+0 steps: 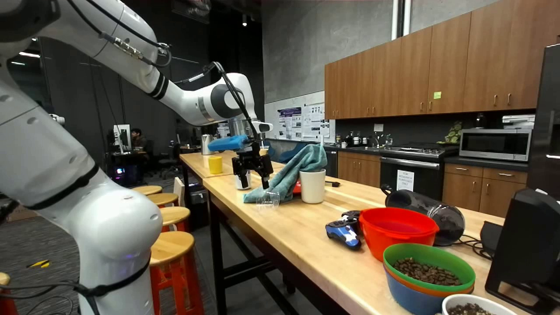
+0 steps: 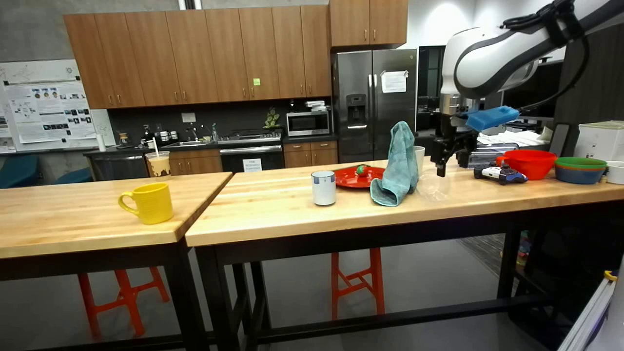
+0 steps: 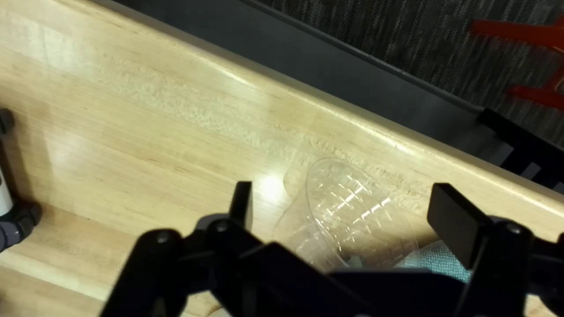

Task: Use the towel to wipe the plate

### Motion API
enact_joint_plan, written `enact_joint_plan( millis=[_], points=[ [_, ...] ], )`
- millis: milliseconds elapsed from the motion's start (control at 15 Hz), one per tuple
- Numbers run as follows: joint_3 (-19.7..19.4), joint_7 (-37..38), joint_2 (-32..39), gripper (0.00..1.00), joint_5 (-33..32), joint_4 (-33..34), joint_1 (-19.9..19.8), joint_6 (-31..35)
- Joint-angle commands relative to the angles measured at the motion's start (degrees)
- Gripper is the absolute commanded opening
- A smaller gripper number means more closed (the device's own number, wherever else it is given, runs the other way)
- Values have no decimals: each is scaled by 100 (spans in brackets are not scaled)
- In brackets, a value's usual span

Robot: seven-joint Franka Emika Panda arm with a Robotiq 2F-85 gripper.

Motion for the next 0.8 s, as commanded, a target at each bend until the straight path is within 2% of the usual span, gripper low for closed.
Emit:
enact_joint_plan(
  millis=[0,533,733],
  points=[
    [-23,10,1,100,-14,11,25,-17],
    [-23,9,1,100,-14,11,25,-17],
    [111,111,44,100,-4,45,113,20]
  ],
)
